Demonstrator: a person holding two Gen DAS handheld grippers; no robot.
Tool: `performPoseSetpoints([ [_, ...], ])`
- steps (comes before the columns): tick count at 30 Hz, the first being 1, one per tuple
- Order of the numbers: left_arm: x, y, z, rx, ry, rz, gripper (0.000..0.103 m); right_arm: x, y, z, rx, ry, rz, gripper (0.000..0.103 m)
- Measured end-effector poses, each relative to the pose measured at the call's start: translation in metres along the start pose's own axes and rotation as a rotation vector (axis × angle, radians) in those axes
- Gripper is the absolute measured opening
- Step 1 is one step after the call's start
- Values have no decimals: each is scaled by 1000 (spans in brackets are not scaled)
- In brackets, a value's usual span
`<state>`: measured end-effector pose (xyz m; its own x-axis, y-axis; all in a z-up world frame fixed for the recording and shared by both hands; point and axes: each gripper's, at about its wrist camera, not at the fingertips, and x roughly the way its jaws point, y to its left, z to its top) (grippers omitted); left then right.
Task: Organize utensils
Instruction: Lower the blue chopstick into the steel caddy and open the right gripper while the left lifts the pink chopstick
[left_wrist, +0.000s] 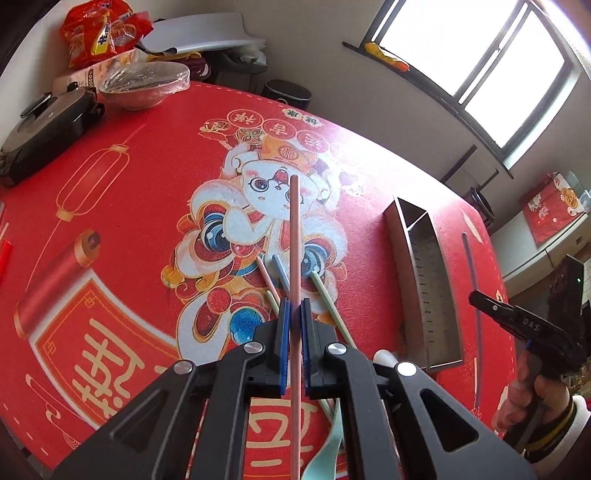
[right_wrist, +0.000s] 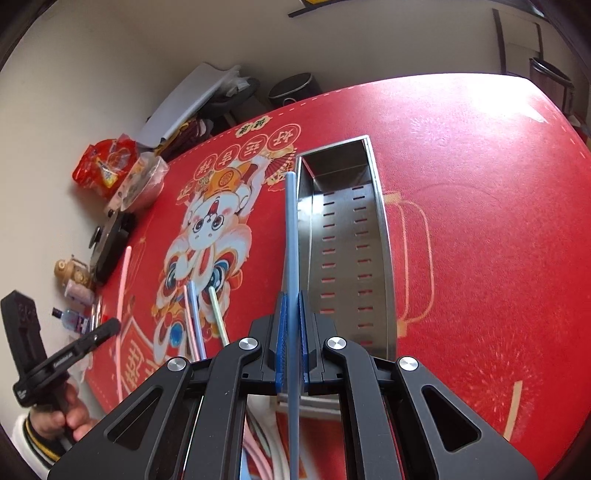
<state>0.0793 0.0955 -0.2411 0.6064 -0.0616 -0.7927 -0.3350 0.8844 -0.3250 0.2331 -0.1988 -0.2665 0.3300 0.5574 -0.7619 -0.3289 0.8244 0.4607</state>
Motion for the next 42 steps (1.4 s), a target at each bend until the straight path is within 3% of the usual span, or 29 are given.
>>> performPoseSetpoints([
  [5, -5, -3, 7, 2, -23, 8, 6, 29, 0, 38, -17, -28, -43, 6],
  [9, -7, 1, 7, -6, -30, 19, 6, 48, -12, 50, 64, -35, -46, 6],
  [28, 1, -4, 6, 2, -12, 16, 6, 87, -18, 26, 161, 44, -70, 6],
  [42, 0, -32, 5, 43, -17, -36, 6, 80, -15, 20, 177, 60, -68, 7],
])
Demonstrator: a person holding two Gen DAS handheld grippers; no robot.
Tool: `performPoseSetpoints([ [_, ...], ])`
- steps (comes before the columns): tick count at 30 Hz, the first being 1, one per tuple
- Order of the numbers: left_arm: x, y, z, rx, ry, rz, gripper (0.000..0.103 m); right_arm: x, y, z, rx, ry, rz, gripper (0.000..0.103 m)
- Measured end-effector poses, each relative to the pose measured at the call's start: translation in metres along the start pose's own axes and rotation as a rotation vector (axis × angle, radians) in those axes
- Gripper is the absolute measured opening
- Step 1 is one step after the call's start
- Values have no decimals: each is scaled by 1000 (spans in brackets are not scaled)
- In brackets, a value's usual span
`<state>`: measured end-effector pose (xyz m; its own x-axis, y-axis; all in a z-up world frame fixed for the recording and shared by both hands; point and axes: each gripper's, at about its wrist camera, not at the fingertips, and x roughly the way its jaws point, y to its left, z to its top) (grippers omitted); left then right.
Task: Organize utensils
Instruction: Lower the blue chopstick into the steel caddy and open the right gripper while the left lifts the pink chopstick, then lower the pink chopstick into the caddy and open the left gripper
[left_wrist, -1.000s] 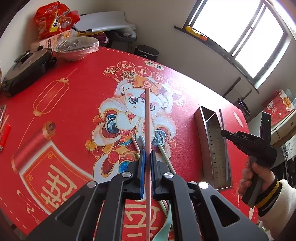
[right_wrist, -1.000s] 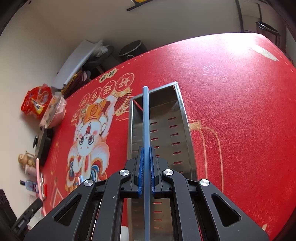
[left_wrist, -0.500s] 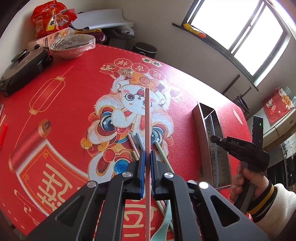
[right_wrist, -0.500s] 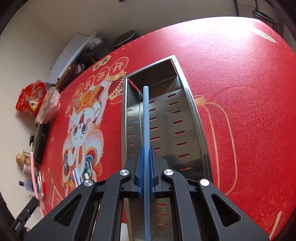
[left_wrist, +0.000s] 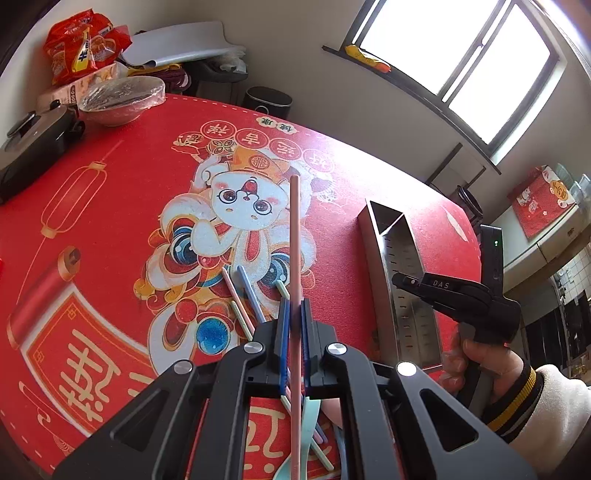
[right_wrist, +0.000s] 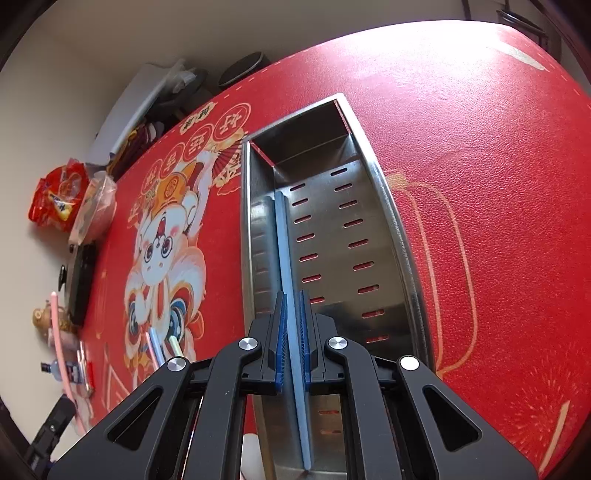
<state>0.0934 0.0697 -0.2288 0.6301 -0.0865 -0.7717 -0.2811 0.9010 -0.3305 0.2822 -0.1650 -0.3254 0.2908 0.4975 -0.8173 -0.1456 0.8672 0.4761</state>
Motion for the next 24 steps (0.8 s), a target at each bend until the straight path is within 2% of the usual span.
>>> performPoseSetpoints([
  [8, -1, -18, 7, 21, -1, -30, 6, -46, 8, -12, -139, -78, -106, 9],
  [9, -1, -22, 8, 27, -2, -33, 6, -52, 7, -14, -153, -87, -121, 18],
  [10, 0, -26, 9, 35, -1, -37, 6, -59, 6, -16, -163, -102, -132, 43],
  [11, 0, -29, 10, 41, 0, -41, 6, -66, 3, -18, -166, -125, -140, 57],
  [12, 1, -32, 11, 48, 0, -46, 6, -75, 1, -21, -169, -157, -145, 63],
  [15, 4, -43, 14, 65, 5, -57, 6, -92, -6, -23, -172, -187, -164, 64],
  [17, 7, -50, 15, 75, 11, -63, 6, -101, -12, -24, -164, -197, -158, 69],
  [19, 10, -57, 16, 85, 17, -69, 6, -108, -17, -26, -156, -211, -161, 86],
  [24, 23, -72, 16, 98, 41, -82, 6, -121, -28, -27, -145, -234, -176, 87],
])
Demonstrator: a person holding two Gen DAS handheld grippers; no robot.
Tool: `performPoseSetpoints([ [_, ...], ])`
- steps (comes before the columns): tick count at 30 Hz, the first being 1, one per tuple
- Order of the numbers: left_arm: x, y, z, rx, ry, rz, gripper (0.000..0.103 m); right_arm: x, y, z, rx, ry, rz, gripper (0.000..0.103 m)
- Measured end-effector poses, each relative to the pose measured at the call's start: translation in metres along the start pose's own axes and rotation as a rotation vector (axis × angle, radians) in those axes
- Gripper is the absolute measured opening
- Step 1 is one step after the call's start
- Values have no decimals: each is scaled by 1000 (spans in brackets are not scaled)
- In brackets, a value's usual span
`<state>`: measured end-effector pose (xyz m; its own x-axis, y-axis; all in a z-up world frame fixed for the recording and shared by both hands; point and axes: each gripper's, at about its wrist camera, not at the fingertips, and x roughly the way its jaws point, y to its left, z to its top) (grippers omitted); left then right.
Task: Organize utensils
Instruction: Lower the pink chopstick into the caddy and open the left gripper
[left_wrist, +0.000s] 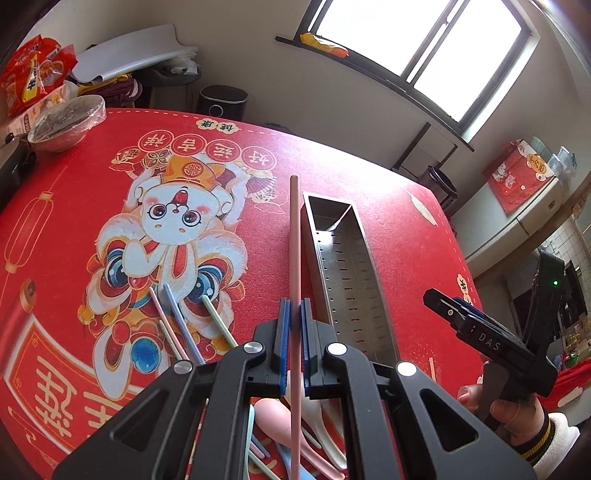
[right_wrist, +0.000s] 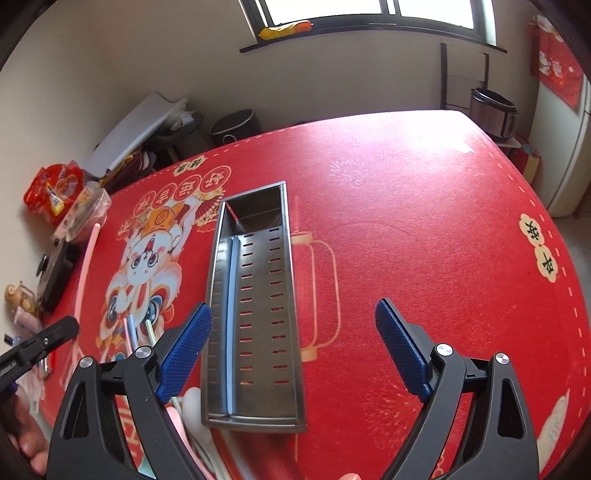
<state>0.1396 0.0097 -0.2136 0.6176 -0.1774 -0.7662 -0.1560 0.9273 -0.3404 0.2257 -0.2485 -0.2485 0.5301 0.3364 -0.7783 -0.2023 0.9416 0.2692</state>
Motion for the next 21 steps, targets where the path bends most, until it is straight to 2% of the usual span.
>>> performPoseSetpoints([
  [9, 40, -28, 6, 2, 53, -19, 6, -5, -28, -2, 50, 9, -21, 88],
  [16, 100, -66, 21, -16, 111, -45, 6, -6, -64, 0, 84, 32, -54, 88],
  [21, 147, -82, 26, -19, 181, -19, 6, -11, -91, 5, 119, 21, -65, 88],
])
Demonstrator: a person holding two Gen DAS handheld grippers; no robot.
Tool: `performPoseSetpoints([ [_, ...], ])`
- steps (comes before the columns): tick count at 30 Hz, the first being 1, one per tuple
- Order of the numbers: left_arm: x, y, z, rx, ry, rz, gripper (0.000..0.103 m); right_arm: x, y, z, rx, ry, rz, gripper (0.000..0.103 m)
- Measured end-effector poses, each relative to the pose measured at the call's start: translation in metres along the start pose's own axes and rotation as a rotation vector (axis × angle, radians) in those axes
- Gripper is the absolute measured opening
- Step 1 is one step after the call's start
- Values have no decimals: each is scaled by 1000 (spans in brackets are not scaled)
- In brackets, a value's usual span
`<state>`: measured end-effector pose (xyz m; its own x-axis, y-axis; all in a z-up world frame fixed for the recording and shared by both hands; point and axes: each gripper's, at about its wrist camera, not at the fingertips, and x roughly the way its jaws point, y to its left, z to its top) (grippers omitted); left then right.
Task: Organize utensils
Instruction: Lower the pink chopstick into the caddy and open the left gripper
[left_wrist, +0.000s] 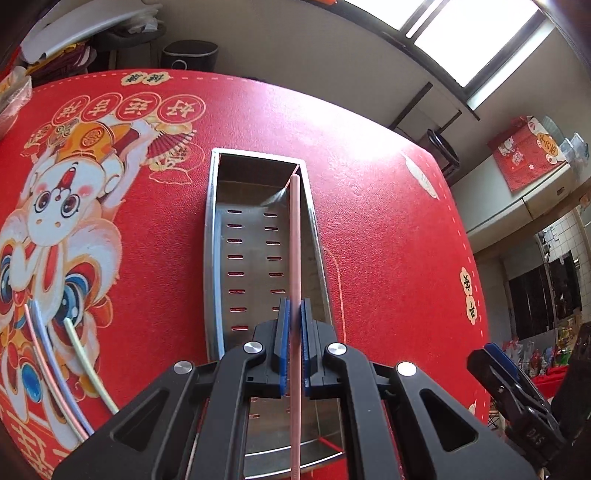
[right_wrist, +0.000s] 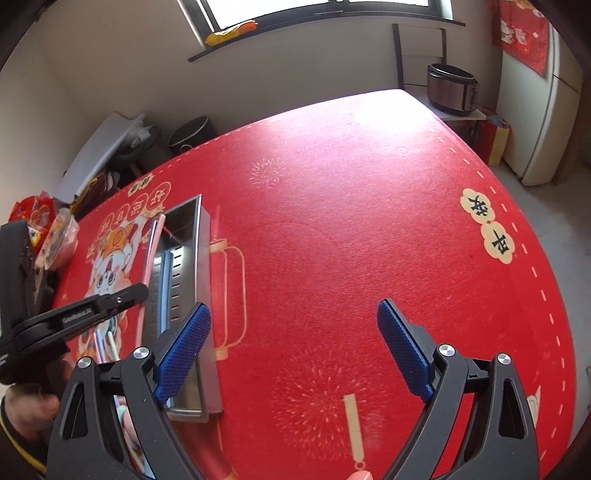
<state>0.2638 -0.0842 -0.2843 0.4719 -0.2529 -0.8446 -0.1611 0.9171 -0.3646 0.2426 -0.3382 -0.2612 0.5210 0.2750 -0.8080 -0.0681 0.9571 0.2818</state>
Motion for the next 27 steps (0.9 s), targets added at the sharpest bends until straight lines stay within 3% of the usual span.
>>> performPoseSetpoints([
  [9, 39, -4, 9, 1, 69, 39, 6, -7, -33, 10, 42, -13, -20, 88],
  [17, 55, -2, 9, -10, 129, 16, 6, -9, -40, 11, 60, -16, -31, 88],
  [23, 46, -6, 7, 23, 136, -24, 7, -12, -34, 8, 58, -15, -37, 88],
  [27, 19, -2, 7, 67, 90, -41, 13, -16, -24, 6, 50, -19, -24, 88],
])
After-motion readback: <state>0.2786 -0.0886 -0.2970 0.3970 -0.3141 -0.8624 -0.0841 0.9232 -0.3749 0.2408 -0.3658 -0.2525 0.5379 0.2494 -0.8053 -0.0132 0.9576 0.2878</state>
